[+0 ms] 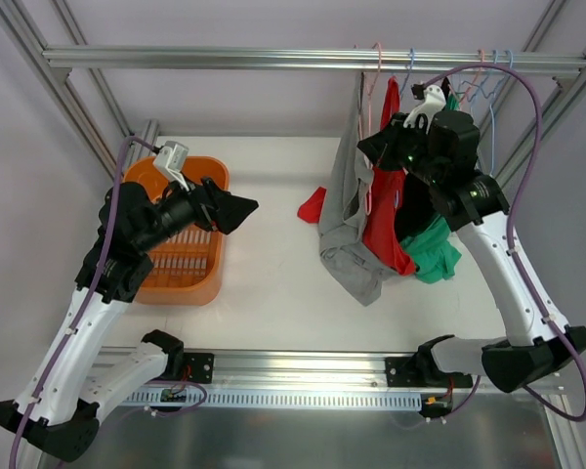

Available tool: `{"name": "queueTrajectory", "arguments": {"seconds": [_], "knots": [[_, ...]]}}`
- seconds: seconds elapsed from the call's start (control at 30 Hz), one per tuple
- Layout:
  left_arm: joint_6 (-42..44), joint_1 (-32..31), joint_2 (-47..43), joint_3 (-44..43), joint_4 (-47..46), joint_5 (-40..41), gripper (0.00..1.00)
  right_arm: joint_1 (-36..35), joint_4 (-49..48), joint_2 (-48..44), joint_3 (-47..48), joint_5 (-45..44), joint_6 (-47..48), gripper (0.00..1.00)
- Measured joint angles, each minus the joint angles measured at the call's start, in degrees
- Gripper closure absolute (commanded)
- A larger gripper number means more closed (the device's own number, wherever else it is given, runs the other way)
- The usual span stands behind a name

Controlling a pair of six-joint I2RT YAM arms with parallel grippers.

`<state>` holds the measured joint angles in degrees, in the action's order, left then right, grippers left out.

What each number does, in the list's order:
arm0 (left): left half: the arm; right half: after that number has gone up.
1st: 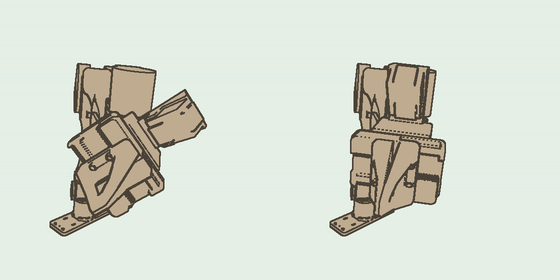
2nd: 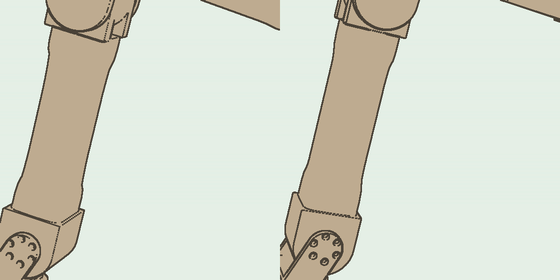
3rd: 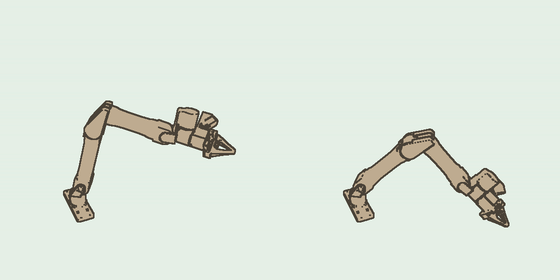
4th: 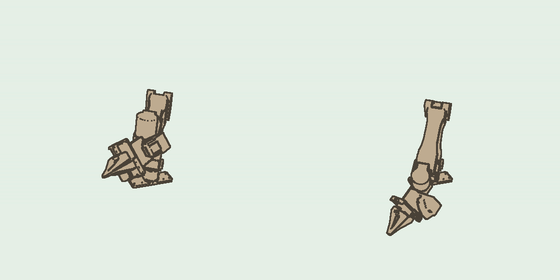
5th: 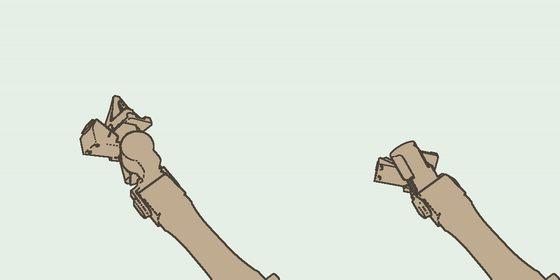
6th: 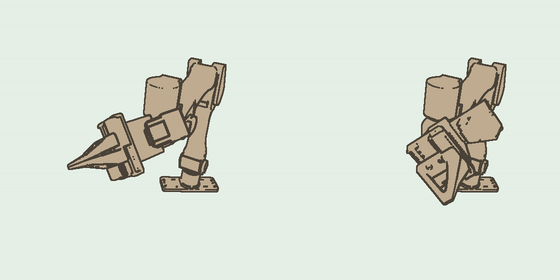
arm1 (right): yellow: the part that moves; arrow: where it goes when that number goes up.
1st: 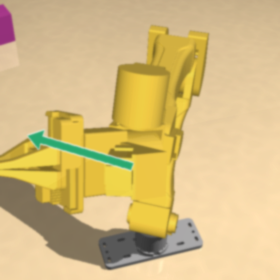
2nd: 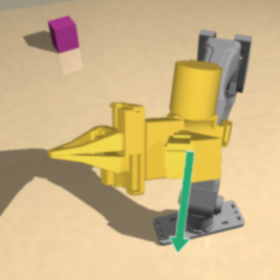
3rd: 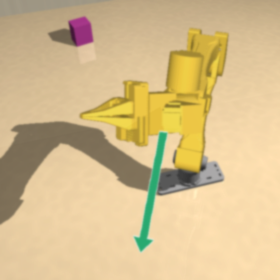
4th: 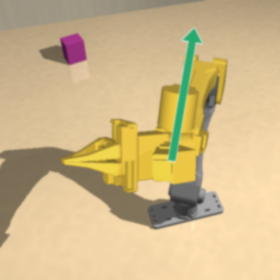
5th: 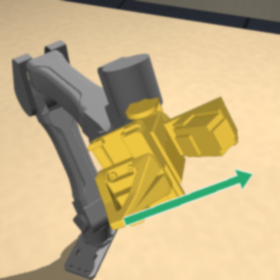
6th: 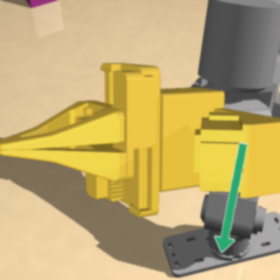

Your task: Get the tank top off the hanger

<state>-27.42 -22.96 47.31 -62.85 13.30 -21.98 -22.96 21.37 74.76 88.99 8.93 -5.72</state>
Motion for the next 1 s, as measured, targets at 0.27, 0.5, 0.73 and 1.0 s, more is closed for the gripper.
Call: {"name": "queueTrajectory", "arguments": {"seconds": [0.27, 0.5, 0.73, 1.0], "knots": [[0.0, 0.0, 1.95, -1.6, 0.48, -0.72, 0.01, -0.02, -1.42, -4.94, -2.43, 4.68, -3.04, 1.0], [1.95, -4.35, 16.46, -13.97, 1.03, -0.81, 0.01, -0.02, 0.59, -13.92, -12.98, 11.32, -6.4, 1.0], [8.7, -15.52, 31.76, -25.66, 0.85, 2.91, 0.01, -0.02, 8.07, -25.31, -15.65, 16.13, -7.96, 1.0], [13.18, -22.05, 38.66, -31.58, 0.57, 6.16, 0.2, 0.0, 13.73, -30.73, -12.41, 20.92, -8.2, 1.0]]}}
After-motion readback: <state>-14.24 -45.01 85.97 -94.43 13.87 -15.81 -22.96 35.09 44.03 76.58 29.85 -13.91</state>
